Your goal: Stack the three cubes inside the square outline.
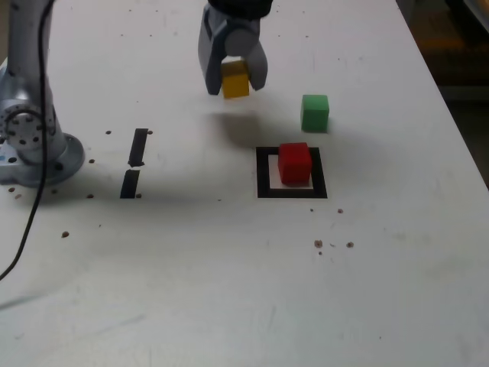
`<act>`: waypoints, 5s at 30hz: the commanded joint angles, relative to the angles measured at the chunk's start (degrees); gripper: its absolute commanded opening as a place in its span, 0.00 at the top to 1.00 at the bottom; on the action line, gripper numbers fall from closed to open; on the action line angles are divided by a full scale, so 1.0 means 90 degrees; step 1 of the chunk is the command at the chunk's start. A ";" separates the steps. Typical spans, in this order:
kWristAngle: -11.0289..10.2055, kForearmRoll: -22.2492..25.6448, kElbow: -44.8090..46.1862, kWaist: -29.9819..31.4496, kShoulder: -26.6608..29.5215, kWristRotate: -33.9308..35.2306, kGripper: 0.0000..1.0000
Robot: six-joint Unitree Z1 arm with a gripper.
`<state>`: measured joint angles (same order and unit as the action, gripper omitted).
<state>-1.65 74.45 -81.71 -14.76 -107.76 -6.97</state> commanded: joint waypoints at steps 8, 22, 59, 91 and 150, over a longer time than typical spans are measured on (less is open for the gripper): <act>0.0188 0.0745 -0.1036 0.1069 0.0111 0.0213 0.77; 0.0277 0.0763 -0.1731 0.1645 -0.0610 0.0812 0.79; 0.0364 0.0805 -0.2238 0.2313 -0.1909 0.1262 0.44; -0.0309 0.1015 -0.2792 0.0877 -0.1999 -0.0214 0.02; 0.0009 0.1869 -0.3131 0.2442 -0.0760 0.1196 0.90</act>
<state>-1.39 90.92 -110.06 7.21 -114.18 3.63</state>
